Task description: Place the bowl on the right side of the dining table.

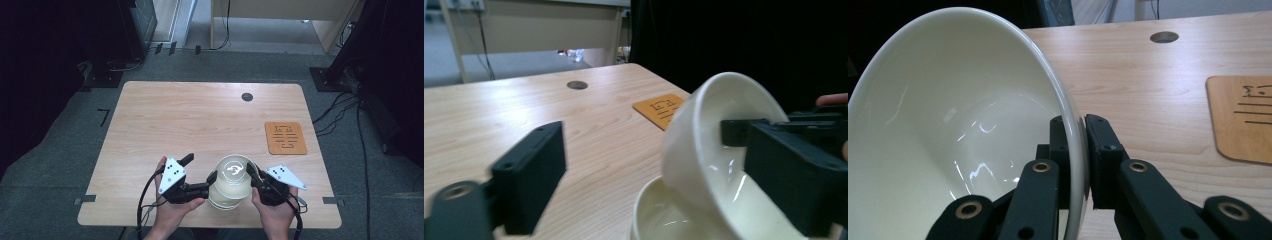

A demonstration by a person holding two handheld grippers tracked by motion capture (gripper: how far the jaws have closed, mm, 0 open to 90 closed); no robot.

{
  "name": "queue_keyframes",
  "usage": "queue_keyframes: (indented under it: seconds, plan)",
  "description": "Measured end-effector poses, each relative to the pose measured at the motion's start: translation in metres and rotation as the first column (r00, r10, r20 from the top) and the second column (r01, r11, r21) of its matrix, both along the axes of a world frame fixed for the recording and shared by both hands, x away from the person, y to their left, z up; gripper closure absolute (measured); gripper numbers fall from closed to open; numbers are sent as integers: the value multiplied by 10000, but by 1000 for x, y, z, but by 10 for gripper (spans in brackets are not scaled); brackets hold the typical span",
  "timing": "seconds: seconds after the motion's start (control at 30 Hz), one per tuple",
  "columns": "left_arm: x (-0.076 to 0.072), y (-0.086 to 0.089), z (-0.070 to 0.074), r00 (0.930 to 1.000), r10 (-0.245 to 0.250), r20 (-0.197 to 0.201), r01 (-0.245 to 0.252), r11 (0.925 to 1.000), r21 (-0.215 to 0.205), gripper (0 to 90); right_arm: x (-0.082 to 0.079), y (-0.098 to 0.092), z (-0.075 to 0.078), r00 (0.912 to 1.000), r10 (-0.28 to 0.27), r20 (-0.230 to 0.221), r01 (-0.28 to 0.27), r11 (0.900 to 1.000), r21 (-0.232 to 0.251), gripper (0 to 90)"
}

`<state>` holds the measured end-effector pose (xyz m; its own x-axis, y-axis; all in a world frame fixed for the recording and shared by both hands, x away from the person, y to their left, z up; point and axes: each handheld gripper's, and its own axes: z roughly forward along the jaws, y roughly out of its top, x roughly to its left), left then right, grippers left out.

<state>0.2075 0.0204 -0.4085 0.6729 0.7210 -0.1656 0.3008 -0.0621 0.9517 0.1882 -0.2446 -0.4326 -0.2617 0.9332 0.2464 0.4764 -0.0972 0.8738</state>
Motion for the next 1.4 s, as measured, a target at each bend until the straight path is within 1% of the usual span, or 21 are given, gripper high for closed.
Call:
queue_keyframes:
  seconds: [0.07, 0.1, 0.27, 0.33, 0.37, 0.43, 0.53, 0.57, 0.63, 0.7, 0.8, 0.83, 0.87, 0.93, 1.0, 1.03, 1.07, 1.1, 1.17, 1.27, 1.4]
  plan:
    - [2, 6, -1, 9999, 85, -116, -85, 10000, 12, 0, 0, -2, 1, 9999, -78, 76, 79, 10000, -44, 835]
    - [2, 9, -2, 9999, 49, -122, -49, 10000, -19, 0, 0, -3, 1, 9998, -109, 146, 109, 9999, -57, 835]
    - [1, 18, -4, 9995, 311, 1, -311, 9995, 108, 0, 0, -6, 3, 9993, -267, 255, 268, 9996, -53, 835]
    - [1, 25, -6, 9986, 521, 41, -522, 9985, 183, 0, 0, -9, 3, 9990, -341, 290, 344, 9994, -86, 833]
    - [1, 25, -6, 9986, 521, 41, -522, 9985, 183, 0, 0, -9, 4, 9989, -377, 289, 380, 9992, -102, 833]
    - [2, 34, -10, 9972, 745, 23, -746, 9966, 354, 0, -1, -11, 4, 9986, -455, 284, 458, 9989, -90, 831]
    - [2, 46, -15, 9950, 997, 9, -997, 9943, 390, 0, 0, -15, 5, 9980, -554, 309, 556, 9984, -77, 831]
    - [2, 48, -16, 9948, 1018, -6, -1017, 9941, 373, 0, 0, -16, 5, 9977, -598, 311, 599, 9982, -49, 830]
    - [3, 57, -19, 9921, 1253, -65, -1250, 9916, 321, 0, 0, -17, 5, 9974, -643, 313, 644, 9979, -47, 830]
    - [4, 64, -21, 9903, 1373, -223, -1367, 9903, 252, 0, 0, -19, 5, 9971, -678, 334, 680, 9977, -71, 828]
    - [5, 77, -27, 9861, 1634, -293, -1625, 9862, 320, 0, 0, -20, 5, 9967, -717, 374, 721, 9974, -81, 827]
    - [5, 77, -27, 9861, 1634, -293, -1625, 9862, 320, 0, 0, -21, 6, 9965, -753, 357, 756, 9971, -61, 827]
    - [5, 85, -31, 9832, 1788, -367, -1777, 9836, 307, 0, 0, -22, 6, 9965, -761, 359, 764, 9971, -59, 827]
    - [5, 93, -35, 9798, 1958, -411, -1944, 9803, 353, 0, 0, -23, 6, 9961, -806, 371, 808, 9967, -45, 827]
    - [6, 102, -40, 9742, 2191, -533, -2171, 9753, 420, 0, 1, -25, 6, 9958, -832, 371, 835, 9965, -58, 827]
    - [6, 102, -40, 9742, 2191, -533, -2171, 9753, 420, 0, 1, -25, 6, 9958, -832, 371, 835, 9965, -58, 827]
    - [7, 110, -44, 9694, 2382, -594, -2351, 9705, 537, 0, 1, -26, 6, 9954, -875, 385, 878, 9961, -66, 826]
    - [7, 113, -46, 9667, 2475, -646, -2441, 9681, 557, 0, 1, -27, 6, 9953, -895, 382, 898, 9959, -61, 826]
    - [8, 116, -48, 9657, 2513, -659, -2475, 9670, 609, 0, 1, -27, 6, 9951, -905, 387, 908, 9958, -64, 826]
    - [8, 128, -54, 9593, 2729, -724, -2668, 9601, 838, 0, 2, -30, 6, 9942, -999, 388, 1002, 9949, -81, 826]
    - [8, 138, -57, 9528, 2962, -671, -2885, 9517, 1054, 0, 3, -34, 5, 9929, -1131, 365, 1135, 9935, -83, 825]
